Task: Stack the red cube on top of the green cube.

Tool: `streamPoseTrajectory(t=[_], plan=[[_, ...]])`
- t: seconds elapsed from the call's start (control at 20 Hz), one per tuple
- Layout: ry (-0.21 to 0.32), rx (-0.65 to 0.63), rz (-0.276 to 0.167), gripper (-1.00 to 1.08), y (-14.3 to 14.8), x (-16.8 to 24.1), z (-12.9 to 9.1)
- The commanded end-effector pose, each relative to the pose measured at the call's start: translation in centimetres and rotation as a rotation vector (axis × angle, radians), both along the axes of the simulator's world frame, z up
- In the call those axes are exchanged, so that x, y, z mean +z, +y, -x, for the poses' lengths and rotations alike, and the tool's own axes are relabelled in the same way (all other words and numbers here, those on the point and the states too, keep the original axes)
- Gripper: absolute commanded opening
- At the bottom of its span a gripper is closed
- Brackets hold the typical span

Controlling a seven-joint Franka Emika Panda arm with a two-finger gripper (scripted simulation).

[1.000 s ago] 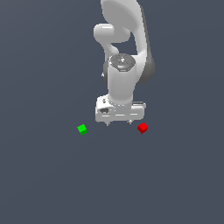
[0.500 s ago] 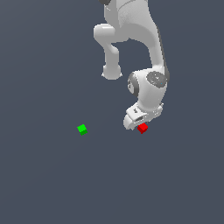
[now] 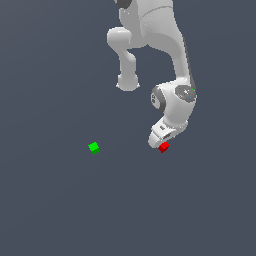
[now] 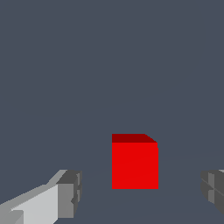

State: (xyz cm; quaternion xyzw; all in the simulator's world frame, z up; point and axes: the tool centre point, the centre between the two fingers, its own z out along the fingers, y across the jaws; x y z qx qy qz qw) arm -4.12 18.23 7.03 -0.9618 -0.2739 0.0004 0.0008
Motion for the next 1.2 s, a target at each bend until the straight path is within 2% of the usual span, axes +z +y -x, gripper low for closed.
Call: streamPoseTrajectory(t=[0.0, 0.5, 0.75, 0.8, 1.15], plan=[[0.000, 0.000, 0.000, 1.00, 0.0, -0.3, 0.0], [-0.001, 0.003, 0.001, 1.00, -0.1, -4.4, 0.1], [-0.001, 0.003, 0.001, 1.00, 0.0, -5.0, 0.1], [-0.001, 0.003, 0.001, -1.00, 0.0, -5.0, 0.1], [-0.001, 0.003, 0.001, -1.00, 0.0, -5.0, 0.1]])
